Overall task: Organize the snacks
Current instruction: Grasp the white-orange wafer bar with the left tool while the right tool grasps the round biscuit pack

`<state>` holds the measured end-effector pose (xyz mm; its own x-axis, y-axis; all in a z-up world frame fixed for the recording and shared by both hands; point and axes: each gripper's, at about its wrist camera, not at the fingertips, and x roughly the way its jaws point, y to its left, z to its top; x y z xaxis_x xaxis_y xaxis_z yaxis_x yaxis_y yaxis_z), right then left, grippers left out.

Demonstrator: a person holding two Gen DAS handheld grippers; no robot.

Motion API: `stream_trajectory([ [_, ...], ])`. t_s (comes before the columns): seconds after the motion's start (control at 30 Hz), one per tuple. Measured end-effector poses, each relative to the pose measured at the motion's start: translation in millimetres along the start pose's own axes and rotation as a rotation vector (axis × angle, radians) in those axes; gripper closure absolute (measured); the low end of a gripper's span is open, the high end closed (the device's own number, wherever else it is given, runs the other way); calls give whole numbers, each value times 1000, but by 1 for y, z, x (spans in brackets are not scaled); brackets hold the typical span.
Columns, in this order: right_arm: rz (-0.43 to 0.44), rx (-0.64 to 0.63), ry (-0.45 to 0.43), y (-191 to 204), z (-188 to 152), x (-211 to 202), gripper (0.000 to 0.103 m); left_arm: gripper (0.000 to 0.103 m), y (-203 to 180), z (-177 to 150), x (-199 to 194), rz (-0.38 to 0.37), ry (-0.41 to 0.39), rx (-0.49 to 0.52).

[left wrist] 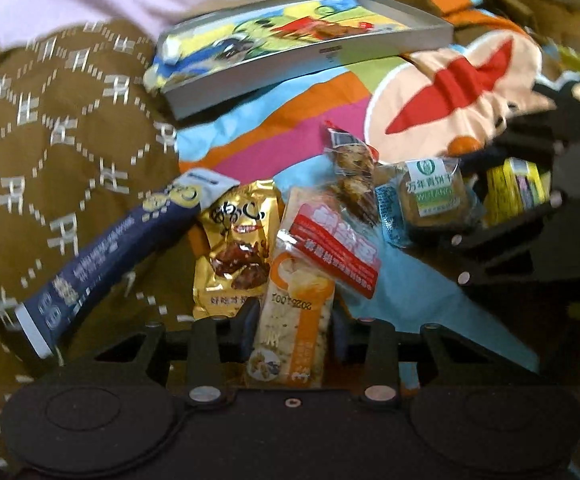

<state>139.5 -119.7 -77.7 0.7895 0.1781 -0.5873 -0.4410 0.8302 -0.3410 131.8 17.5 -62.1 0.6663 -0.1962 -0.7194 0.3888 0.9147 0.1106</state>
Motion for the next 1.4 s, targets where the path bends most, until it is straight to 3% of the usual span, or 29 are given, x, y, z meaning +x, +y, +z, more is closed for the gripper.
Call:
stream_trajectory([
  [0.13, 4, 19, -18, 3, -2, -4, 52, 65, 15, 3, 1, -81, 30, -137],
  [0.6, 20, 232, -105, -7, -17, -42, 53, 67, 46, -7, 7, -343, 111, -503],
  [1.2, -4, 314, -137, -8, -36, -66, 52, 68, 44, -21, 0, -568, 204, -713],
  [1.4, -1, 350, -129, -11, -41, -67, 52, 68, 37, -20, -7, -597, 192, -697],
])
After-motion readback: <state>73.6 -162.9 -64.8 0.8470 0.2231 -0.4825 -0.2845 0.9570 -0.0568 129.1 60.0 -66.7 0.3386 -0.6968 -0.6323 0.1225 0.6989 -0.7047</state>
